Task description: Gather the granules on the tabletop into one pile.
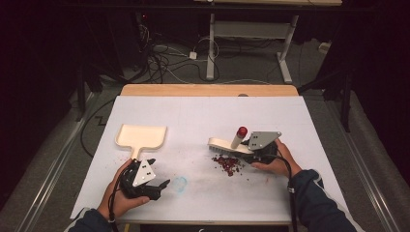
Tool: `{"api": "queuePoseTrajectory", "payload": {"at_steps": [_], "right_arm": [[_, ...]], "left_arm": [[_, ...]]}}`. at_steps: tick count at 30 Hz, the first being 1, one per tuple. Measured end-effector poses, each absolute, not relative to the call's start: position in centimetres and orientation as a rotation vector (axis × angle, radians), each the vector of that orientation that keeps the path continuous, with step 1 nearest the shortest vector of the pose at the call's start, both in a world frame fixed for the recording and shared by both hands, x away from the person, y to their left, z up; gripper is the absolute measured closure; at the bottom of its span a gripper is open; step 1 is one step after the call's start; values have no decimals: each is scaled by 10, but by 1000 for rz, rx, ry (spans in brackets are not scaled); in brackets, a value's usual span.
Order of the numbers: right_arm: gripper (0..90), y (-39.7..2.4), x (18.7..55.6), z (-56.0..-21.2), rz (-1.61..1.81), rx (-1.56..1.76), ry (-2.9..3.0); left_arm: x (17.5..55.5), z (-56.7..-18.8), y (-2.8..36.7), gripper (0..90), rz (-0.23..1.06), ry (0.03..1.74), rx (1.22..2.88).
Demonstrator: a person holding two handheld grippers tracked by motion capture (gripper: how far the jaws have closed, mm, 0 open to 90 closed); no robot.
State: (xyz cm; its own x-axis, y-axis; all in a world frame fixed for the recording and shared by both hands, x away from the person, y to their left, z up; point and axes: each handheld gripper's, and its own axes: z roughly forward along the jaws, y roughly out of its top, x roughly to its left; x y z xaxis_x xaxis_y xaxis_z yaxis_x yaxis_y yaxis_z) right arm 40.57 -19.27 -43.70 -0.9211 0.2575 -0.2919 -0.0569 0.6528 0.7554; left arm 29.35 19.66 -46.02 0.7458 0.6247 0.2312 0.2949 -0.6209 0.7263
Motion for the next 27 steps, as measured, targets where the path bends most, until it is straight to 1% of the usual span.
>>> {"api": "queuePoseTrajectory", "payload": {"at_steps": [4,7,14,17,21,24,27], "right_arm": [[673,-201,405,-426,1190,207,2448],[673,-210,397,-414,1257,206,2429],[672,-232,357,-395,1343,94,2480],[672,-240,340,-399,1373,47,2552],[672,-238,327,-410,1306,-31,2680],[672,-230,328,-423,1252,-80,2756],[673,-224,337,-433,1305,-73,2784]], "left_arm": [[293,-460,197,172,620,688,2250],[292,-460,197,172,621,685,2249],[291,-459,198,172,624,679,2247],[291,-459,197,172,625,677,2249],[291,-458,196,172,625,674,2248],[291,-458,195,172,624,670,2248],[292,-459,195,172,620,666,2252]]}}
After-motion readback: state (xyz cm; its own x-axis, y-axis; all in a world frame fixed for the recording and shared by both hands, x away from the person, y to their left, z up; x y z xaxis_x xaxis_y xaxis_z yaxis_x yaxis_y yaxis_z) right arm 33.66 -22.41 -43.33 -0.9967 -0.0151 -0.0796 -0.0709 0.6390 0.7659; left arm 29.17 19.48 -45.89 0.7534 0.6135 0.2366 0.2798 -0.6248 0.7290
